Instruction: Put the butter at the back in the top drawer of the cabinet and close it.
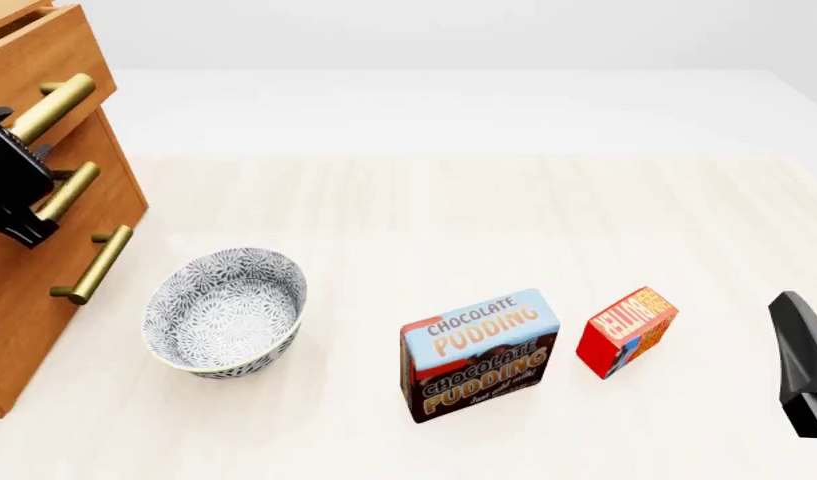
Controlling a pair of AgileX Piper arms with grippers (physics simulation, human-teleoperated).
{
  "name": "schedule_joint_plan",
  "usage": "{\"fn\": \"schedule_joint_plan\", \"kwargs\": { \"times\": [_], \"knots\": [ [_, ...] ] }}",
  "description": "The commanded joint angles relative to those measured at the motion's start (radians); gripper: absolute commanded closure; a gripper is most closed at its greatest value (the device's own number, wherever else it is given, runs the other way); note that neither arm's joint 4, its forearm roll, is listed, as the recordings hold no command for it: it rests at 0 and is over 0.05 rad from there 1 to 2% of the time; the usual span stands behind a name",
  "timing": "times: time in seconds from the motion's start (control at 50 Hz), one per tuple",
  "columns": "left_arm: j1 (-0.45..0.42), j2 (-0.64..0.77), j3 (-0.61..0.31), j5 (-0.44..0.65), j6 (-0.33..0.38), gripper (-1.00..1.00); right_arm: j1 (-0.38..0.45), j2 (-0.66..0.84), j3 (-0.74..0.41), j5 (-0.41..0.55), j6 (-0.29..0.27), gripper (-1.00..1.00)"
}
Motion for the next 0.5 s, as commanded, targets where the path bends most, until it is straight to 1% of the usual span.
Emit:
{"fn": "schedule_joint_plan", "kwargs": {
  "times": [0.02,0.5],
  "knots": [
    [-0.008,0.004,0.007,0.016,-0.005,1.00,0.000,0.000,0.000,0.000,0.000,-1.00],
    [-0.020,-0.014,0.010,0.040,-0.017,1.00,0.000,0.000,0.000,0.000,0.000,-1.00]
  ]
}}
